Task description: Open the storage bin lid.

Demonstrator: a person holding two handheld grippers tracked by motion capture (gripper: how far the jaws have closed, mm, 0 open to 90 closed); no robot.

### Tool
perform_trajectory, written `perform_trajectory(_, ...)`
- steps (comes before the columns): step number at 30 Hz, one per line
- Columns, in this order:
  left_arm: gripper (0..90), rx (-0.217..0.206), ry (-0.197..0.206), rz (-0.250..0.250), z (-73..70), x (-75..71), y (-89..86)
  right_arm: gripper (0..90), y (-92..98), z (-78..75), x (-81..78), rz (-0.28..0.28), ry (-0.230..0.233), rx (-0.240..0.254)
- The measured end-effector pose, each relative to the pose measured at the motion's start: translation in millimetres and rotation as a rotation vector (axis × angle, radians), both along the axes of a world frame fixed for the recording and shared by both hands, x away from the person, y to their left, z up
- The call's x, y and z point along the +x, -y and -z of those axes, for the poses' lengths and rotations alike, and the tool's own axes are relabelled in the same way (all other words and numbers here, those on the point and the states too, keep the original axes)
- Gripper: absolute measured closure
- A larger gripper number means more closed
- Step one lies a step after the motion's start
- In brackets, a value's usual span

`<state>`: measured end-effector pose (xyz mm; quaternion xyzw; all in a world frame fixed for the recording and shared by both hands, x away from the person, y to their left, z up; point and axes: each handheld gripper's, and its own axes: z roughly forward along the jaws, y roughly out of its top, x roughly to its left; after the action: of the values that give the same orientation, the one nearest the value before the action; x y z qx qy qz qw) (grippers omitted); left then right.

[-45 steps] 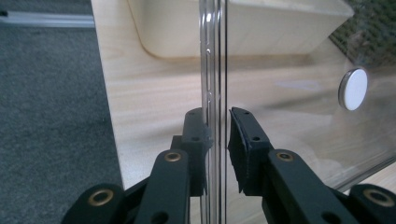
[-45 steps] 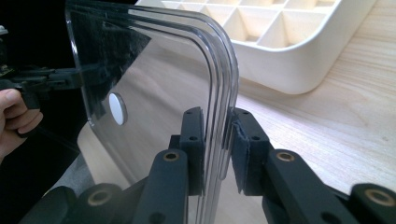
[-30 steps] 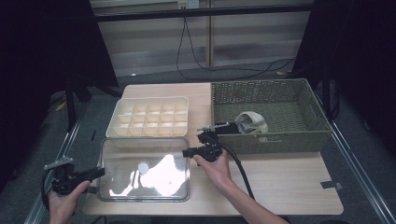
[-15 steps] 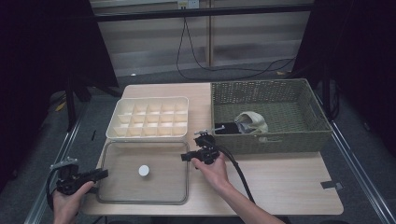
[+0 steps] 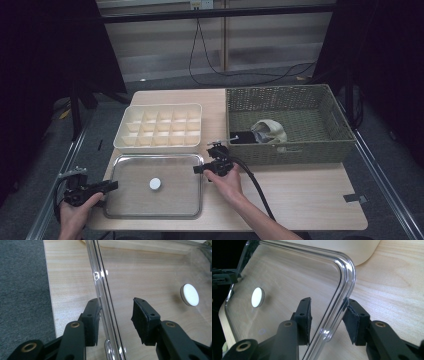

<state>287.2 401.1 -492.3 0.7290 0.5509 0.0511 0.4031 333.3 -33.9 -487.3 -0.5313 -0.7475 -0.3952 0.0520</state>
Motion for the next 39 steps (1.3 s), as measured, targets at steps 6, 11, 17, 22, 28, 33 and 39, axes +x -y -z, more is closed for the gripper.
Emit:
perform_trajectory(6,56.5,-0.004,-0.008,0.001,3.9,1.6,-0.4,56.5,-2.6,4.5,0.7,0.001,-0.015,-0.016)
perform_trajectory(11,55.9,-0.018,-0.006,-0.003,6.1,1.5,-1.3,55.3,-3.2,6.8,1.8,-0.006,-0.018,-0.019)
perform_trajectory(17,55.1,-0.021,0.006,-0.005,7.1,1.9,-0.8,51.0,-4.9,8.3,1.6,-0.021,-0.003,-0.039)
perform_trajectory(22,49.8,0.007,0.017,0.000,6.3,4.1,2.8,47.1,-5.0,7.8,1.5,-0.017,0.001,-0.040)
perform_trajectory(28,40.7,-0.001,0.023,-0.020,6.8,6.1,0.0,44.0,1.4,5.4,4.2,0.002,0.012,-0.029)
perform_trajectory(33,32.6,0.017,0.035,-0.031,6.1,4.8,-0.2,42.3,3.1,4.3,4.9,-0.007,0.036,-0.036)
perform_trajectory(39,24.9,0.007,0.068,-0.034,0.1,2.0,2.2,39.9,5.0,3.0,4.1,-0.027,0.078,-0.038)
